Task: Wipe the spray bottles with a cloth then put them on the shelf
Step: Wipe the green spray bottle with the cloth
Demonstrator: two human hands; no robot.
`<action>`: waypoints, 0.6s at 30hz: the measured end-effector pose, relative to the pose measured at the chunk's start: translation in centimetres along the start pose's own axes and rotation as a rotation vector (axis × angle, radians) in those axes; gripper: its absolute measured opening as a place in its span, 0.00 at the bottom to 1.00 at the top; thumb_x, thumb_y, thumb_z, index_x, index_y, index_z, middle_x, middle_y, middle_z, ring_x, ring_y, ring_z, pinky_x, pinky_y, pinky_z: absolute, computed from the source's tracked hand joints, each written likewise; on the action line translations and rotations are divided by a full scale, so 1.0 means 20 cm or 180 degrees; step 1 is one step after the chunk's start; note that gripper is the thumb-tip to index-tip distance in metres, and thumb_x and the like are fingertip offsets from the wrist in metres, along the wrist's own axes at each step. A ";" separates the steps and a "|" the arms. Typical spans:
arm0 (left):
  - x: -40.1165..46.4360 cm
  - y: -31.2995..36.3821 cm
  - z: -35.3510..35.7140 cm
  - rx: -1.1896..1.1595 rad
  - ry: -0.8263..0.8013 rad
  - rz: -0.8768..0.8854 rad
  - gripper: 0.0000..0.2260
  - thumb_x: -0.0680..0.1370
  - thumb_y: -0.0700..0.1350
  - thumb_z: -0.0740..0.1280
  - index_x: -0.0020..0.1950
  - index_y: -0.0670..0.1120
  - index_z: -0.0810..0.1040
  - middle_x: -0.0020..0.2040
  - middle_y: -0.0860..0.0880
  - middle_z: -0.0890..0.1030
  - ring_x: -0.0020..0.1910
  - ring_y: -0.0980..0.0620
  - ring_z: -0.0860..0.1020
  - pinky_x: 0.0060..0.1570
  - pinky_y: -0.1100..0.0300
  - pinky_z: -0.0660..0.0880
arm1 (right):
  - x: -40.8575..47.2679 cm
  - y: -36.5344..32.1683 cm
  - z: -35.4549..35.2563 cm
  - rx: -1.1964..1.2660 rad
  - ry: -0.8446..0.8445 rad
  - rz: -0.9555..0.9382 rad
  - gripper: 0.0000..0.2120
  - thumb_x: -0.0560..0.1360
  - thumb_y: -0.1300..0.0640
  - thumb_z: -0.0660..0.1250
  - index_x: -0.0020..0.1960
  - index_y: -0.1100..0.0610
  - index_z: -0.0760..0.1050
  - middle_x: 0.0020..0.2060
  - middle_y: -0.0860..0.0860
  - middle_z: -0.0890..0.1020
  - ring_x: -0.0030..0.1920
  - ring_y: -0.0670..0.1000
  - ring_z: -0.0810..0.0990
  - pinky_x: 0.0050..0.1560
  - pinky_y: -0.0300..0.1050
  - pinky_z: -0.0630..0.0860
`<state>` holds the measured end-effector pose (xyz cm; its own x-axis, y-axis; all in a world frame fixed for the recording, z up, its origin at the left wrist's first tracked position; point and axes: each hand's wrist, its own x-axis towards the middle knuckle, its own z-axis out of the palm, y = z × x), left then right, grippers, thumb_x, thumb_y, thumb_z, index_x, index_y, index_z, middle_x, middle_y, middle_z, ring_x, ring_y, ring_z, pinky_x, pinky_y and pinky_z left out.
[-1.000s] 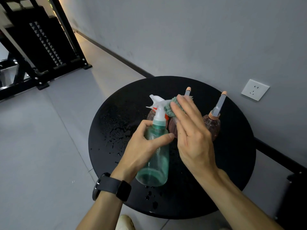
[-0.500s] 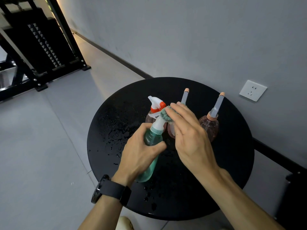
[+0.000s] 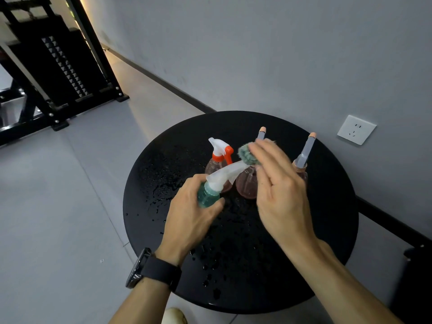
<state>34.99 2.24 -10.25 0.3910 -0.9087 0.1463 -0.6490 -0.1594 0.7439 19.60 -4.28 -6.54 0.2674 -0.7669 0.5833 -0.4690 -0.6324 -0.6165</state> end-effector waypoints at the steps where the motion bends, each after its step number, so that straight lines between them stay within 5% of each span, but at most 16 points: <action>1: 0.00 0.00 0.01 -0.0002 0.0014 0.0011 0.16 0.73 0.50 0.75 0.58 0.59 0.74 0.51 0.58 0.78 0.48 0.60 0.76 0.43 0.65 0.70 | -0.01 -0.03 0.01 0.0008 -0.0078 -0.0150 0.18 0.79 0.70 0.60 0.69 0.64 0.72 0.68 0.56 0.74 0.72 0.53 0.68 0.73 0.40 0.63; 8: 0.00 0.01 0.02 0.0066 0.0119 0.0420 0.07 0.73 0.60 0.61 0.48 0.61 0.72 0.42 0.58 0.78 0.42 0.60 0.77 0.38 0.67 0.69 | -0.10 -0.11 0.10 0.0177 -0.0755 -0.0820 0.24 0.74 0.75 0.63 0.69 0.63 0.73 0.70 0.56 0.73 0.75 0.51 0.63 0.73 0.48 0.64; 13: 0.00 0.00 0.01 0.0160 0.0300 0.0364 0.09 0.74 0.52 0.71 0.53 0.56 0.76 0.46 0.58 0.79 0.45 0.55 0.79 0.46 0.49 0.78 | -0.09 -0.09 0.10 0.0115 -0.0652 -0.0716 0.24 0.73 0.76 0.64 0.68 0.63 0.74 0.69 0.56 0.73 0.74 0.51 0.64 0.74 0.42 0.60; 18: -0.01 0.02 -0.02 0.0111 0.0440 0.0135 0.14 0.69 0.50 0.70 0.50 0.62 0.70 0.45 0.59 0.77 0.44 0.53 0.77 0.47 0.45 0.76 | -0.05 -0.02 0.07 0.0066 -0.0400 -0.0378 0.19 0.78 0.71 0.61 0.68 0.63 0.74 0.68 0.54 0.74 0.73 0.51 0.67 0.73 0.44 0.64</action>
<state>34.87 2.43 -9.65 0.4472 -0.8536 0.2673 -0.6881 -0.1374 0.7125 20.66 -3.37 -7.61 0.4236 -0.6935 0.5827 -0.4107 -0.7205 -0.5588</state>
